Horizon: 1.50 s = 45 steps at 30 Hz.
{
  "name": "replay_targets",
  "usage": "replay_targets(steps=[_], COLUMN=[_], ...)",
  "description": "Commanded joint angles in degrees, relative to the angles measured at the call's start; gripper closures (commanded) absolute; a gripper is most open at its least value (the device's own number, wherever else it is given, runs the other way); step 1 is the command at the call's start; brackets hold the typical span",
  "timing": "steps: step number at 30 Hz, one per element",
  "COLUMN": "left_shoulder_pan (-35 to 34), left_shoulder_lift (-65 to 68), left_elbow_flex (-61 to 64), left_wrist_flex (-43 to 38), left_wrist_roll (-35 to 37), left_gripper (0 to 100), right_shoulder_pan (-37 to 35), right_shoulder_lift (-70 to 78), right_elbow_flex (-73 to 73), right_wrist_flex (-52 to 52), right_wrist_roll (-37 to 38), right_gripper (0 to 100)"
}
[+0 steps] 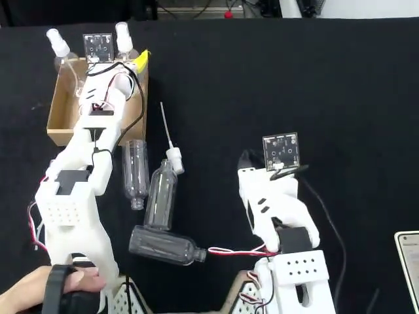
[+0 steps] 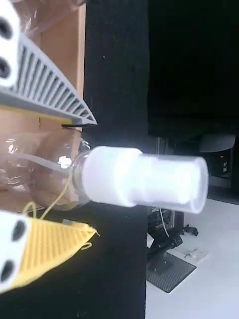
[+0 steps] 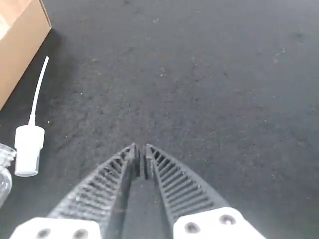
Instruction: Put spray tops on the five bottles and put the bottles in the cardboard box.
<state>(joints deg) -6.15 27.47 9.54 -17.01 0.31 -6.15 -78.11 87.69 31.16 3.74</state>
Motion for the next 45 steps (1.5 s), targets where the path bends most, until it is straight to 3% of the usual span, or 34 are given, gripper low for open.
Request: replay_targets(steps=[1,17,33,40,42,45], left_shoulder_pan=[-0.04,-0.66,-0.92,-1.36,-2.68,-3.74], left_shoulder_lift=[-0.79,-1.93,-15.47,-27.16,-31.30,-38.33], left_elbow_flex=[-2.24,-2.15,10.86,19.74,22.55,23.78], left_wrist_flex=[-0.97,-0.79,-0.79,-0.70,2.20,14.86], left_wrist_roll=[0.44,0.44,0.44,0.35,0.18,0.18], left_gripper=[70,70,70,70,70,70], right_shoulder_pan=[-0.62,-0.62,-0.62,-0.62,-0.62,-0.79], right_shoulder_lift=[-0.75,-0.75,-0.75,-0.75,-0.75,-0.75], right_elbow_flex=[-0.40,-0.40,-0.40,-0.40,-0.40,-0.40], right_wrist_flex=[-1.49,-1.49,-1.49,-1.49,-1.49,-1.49], right_wrist_roll=[-0.26,-0.26,-0.26,-0.26,-0.35,-0.44], right_gripper=[98.4,98.4,98.4,98.4,98.4,98.4])
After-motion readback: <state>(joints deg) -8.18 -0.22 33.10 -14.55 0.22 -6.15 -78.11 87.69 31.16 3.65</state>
